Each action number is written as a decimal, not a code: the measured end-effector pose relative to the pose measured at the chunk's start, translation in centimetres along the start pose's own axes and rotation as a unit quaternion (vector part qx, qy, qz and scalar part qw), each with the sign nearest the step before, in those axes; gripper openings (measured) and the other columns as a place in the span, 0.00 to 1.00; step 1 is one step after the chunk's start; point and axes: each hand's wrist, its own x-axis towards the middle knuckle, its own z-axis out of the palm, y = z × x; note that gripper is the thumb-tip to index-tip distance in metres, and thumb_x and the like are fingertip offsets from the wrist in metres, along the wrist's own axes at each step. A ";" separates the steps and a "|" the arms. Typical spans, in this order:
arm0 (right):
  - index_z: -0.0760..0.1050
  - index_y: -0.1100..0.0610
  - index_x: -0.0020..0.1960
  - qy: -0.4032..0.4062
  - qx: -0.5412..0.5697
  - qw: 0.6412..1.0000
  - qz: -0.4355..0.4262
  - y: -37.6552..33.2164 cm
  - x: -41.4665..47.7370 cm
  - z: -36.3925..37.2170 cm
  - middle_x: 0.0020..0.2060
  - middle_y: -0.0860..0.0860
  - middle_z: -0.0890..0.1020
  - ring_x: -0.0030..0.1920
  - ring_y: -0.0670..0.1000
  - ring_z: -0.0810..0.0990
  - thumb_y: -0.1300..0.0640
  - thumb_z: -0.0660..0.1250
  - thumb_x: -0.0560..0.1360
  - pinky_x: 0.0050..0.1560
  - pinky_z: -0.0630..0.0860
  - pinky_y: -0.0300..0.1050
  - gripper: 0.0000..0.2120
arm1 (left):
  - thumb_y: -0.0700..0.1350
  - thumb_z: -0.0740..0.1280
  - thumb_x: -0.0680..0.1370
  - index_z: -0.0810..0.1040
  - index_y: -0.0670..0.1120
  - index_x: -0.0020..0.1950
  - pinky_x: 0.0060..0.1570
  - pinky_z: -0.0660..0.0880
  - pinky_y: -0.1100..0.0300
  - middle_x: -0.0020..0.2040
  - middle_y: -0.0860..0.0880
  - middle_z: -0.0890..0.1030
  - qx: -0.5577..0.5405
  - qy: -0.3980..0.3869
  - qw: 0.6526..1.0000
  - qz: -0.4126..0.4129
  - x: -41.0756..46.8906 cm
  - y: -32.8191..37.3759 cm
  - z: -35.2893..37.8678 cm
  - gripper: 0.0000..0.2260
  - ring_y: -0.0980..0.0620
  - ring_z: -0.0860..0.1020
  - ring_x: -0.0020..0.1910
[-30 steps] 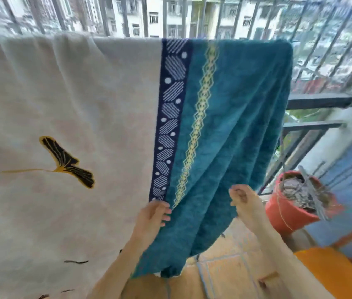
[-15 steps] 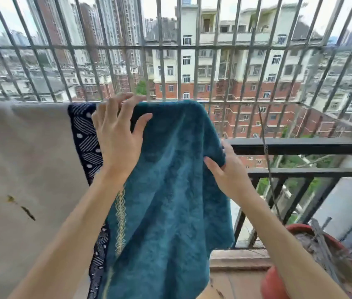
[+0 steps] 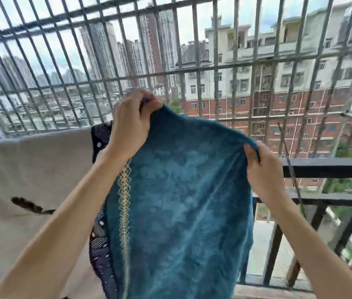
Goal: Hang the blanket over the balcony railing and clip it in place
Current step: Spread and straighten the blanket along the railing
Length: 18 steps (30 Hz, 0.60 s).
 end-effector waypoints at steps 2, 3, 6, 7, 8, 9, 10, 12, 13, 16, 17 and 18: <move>0.73 0.55 0.44 0.045 0.009 0.999 0.004 0.9 1.8 -2.5 0.33 0.49 0.75 0.36 0.54 0.73 0.53 0.57 0.82 0.37 0.68 0.48 0.11 | 0.46 0.65 0.80 0.79 0.45 0.49 0.45 0.68 0.75 0.43 0.55 0.77 -0.027 0.015 0.999 0.020 2.5 2.5 1.0 0.06 0.62 0.73 0.39; 0.75 0.56 0.46 0.068 0.011 0.998 0.008 1.4 2.5 -3.8 0.34 0.50 0.76 0.37 0.55 0.73 0.53 0.57 0.82 0.39 0.69 0.50 0.11 | 0.47 0.66 0.80 0.79 0.45 0.49 0.45 0.68 0.76 0.42 0.56 0.77 -0.036 0.019 0.999 0.029 3.7 3.7 1.6 0.06 0.66 0.73 0.39; 0.76 0.57 0.50 0.102 -0.007 0.994 0.044 3.4 3.4 -7.3 0.36 0.51 0.76 0.40 0.55 0.73 0.51 0.57 0.82 0.41 0.66 0.48 0.13 | 0.47 0.69 0.78 0.81 0.44 0.48 0.46 0.70 0.75 0.39 0.60 0.76 -0.047 -0.026 0.997 0.061 6.1 6.2 4.3 0.06 0.70 0.73 0.39; 0.76 0.58 0.51 0.092 -0.022 0.994 0.062 4.5 3.1 -8.1 0.38 0.54 0.76 0.41 0.56 0.73 0.51 0.57 0.82 0.41 0.64 0.47 0.14 | 0.47 0.70 0.77 0.82 0.44 0.49 0.47 0.72 0.73 0.38 0.60 0.76 -0.039 -0.075 0.994 0.071 6.3 6.5 5.5 0.06 0.69 0.74 0.39; 0.76 0.60 0.50 0.076 -0.043 0.993 0.081 5.5 2.4 -8.6 0.39 0.57 0.76 0.42 0.58 0.73 0.50 0.57 0.82 0.41 0.62 0.46 0.15 | 0.47 0.71 0.76 0.82 0.44 0.49 0.48 0.74 0.70 0.38 0.60 0.76 -0.021 -0.136 0.987 0.079 6.1 6.4 6.6 0.07 0.68 0.74 0.38; 0.77 0.62 0.50 0.050 -0.064 0.992 0.097 6.7 1.5 -8.9 0.39 0.60 0.76 0.42 0.60 0.73 0.48 0.58 0.80 0.41 0.61 0.47 0.18 | 0.47 0.72 0.75 0.82 0.44 0.48 0.48 0.76 0.67 0.38 0.59 0.77 0.002 -0.201 0.976 0.084 5.7 6.1 7.6 0.07 0.67 0.76 0.38; 0.77 0.63 0.49 0.017 -0.082 0.990 0.109 8.0 0.3 -8.9 0.38 0.62 0.76 0.42 0.61 0.74 0.46 0.57 0.78 0.40 0.62 0.48 0.20 | 0.48 0.72 0.74 0.83 0.44 0.47 0.48 0.78 0.64 0.38 0.58 0.79 0.025 -0.255 0.963 0.085 5.1 5.6 8.3 0.08 0.64 0.77 0.38; 0.76 0.59 0.45 -0.049 -0.107 0.984 0.136 10.5 -2.2 -8.3 0.37 0.60 0.76 0.42 0.61 0.75 0.44 0.56 0.75 0.40 0.64 0.49 0.20 | 0.51 0.73 0.73 0.83 0.45 0.46 0.45 0.80 0.62 0.39 0.56 0.81 0.049 -0.308 0.947 0.075 4.0 4.7 8.7 0.09 0.61 0.80 0.37; 0.76 0.58 0.44 -0.080 -0.110 0.979 0.152 11.3 -3.5 -7.8 0.36 0.58 0.77 0.42 0.60 0.76 0.44 0.57 0.76 0.41 0.66 0.50 0.18 | 0.51 0.73 0.73 0.83 0.45 0.46 0.43 0.79 0.65 0.38 0.56 0.80 0.050 -0.308 0.948 0.067 3.7 4.5 8.3 0.10 0.62 0.79 0.36; 0.76 0.54 0.44 -0.136 -0.073 0.972 0.176 13.0 -5.9 -6.0 0.33 0.51 0.78 0.40 0.59 0.79 0.48 0.61 0.78 0.40 0.71 0.50 0.12 | 0.53 0.69 0.76 0.81 0.44 0.49 0.39 0.75 0.70 0.38 0.57 0.78 0.060 -0.283 0.956 0.045 3.3 4.5 6.0 0.13 0.64 0.78 0.35; 0.76 0.51 0.45 -0.149 -0.061 0.970 0.181 13.0 -6.5 -5.3 0.34 0.49 0.79 0.39 0.56 0.81 0.51 0.62 0.79 0.39 0.72 0.48 0.07 | 0.55 0.67 0.76 0.81 0.44 0.49 0.40 0.75 0.69 0.38 0.55 0.79 0.062 -0.279 0.957 0.040 3.1 4.3 5.2 0.15 0.62 0.79 0.36; 0.76 0.50 0.48 -0.160 -0.052 0.967 0.190 12.9 -6.9 -4.8 0.36 0.49 0.80 0.37 0.52 0.81 0.56 0.64 0.79 0.37 0.73 0.44 0.03 | 0.57 0.65 0.77 0.81 0.44 0.49 0.42 0.75 0.67 0.40 0.54 0.80 0.062 -0.274 0.959 0.033 2.8 4.1 4.4 0.17 0.61 0.79 0.37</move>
